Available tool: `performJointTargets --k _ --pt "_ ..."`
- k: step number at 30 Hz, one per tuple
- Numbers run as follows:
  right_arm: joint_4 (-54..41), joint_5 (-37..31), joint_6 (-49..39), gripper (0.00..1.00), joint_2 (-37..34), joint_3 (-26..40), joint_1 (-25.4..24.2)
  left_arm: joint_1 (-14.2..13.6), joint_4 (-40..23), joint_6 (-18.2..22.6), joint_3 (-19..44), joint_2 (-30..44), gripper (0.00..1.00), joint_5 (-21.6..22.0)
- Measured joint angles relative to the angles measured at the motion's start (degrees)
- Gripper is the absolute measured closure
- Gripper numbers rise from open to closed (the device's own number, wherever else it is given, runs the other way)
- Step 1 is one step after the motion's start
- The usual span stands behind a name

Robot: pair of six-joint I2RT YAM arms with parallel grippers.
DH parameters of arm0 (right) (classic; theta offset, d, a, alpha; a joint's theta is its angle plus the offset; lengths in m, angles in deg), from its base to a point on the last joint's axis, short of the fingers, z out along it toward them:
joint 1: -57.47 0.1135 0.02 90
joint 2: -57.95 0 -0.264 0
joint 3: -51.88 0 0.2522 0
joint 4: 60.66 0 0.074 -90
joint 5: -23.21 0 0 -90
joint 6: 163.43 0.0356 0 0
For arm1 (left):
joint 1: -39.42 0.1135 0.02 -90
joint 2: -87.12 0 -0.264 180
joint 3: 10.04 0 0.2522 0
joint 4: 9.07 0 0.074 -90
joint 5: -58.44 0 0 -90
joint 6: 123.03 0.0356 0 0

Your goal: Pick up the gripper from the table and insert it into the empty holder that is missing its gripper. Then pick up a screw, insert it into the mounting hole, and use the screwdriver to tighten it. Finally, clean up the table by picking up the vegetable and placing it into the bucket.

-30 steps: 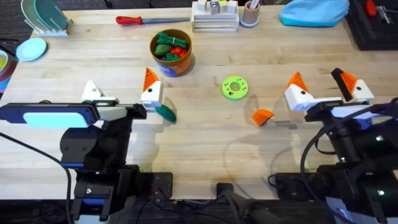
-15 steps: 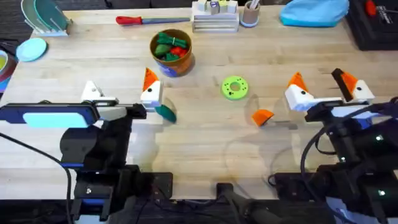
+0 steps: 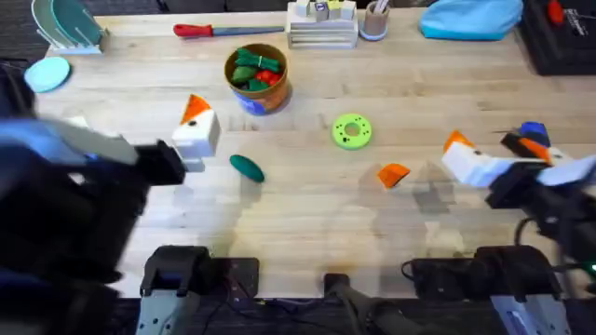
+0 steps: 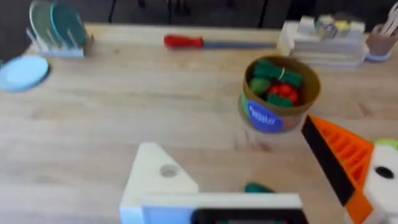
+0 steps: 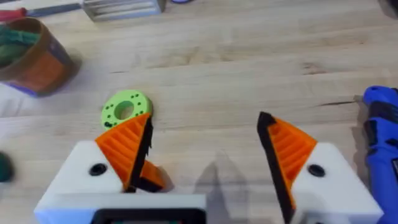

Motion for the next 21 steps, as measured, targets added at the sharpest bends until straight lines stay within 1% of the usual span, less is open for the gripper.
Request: performJointTargets --k 3,5,8,11,14,17,18,19,20,21 --pt "-2.94 0.32 0.16 0.009 -4.41 5.97 0.0 0.0 -8.74 -1.93 8.44 9.04 0.008 0.63" --pt "-3.76 0.35 0.11 0.01 -7.55 9.46 0.0 -0.01 -13.37 -3.46 13.24 15.63 0.008 0.51" --pt "-4.32 0.33 -0.94 0.01 -11.31 13.92 0.0 -0.02 -15.75 -5.48 18.31 24.6 0.007 -0.32" --pt "-4.96 0.33 -3.41 0.01 -13.67 16.92 0.0 0.0 -16.39 -6.48 20.2 30.91 0.007 -1.49" --pt "-5.2 0.33 -5.06 0.01 -14.44 17.76 0.0 -0.02 -19.97 -7.04 20.32 35.68 0.008 -2.84" --pt "-5.44 0.35 -5.96 0.01 -14.44 17.78 0.0 0.0 -23.29 -7.28 20.32 40.11 0.008 -5.52" --pt "-5.46 0.33 -6.18 0.01 -14.44 17.78 0.0 0.0 -24.1 -7.43 20.32 41.59 0.025 -7.02" --pt "-5.46 0.33 -6.25 0.009 -14.44 17.79 0.0 0.0 -24.63 -7.7 20.32 42.87 0.145 -8.5" --pt "-5.46 0.33 -6.38 0.01 -14.44 17.8 0.0 0.0 -24.99 -7.71 20.32 44.18 0.317 -10.28" --pt "-5.46 0.33 -6.47 0.01 -14.44 17.8 0.0 0.0 -25.09 -7.87 20.32 45.22 0.451 -11.79"
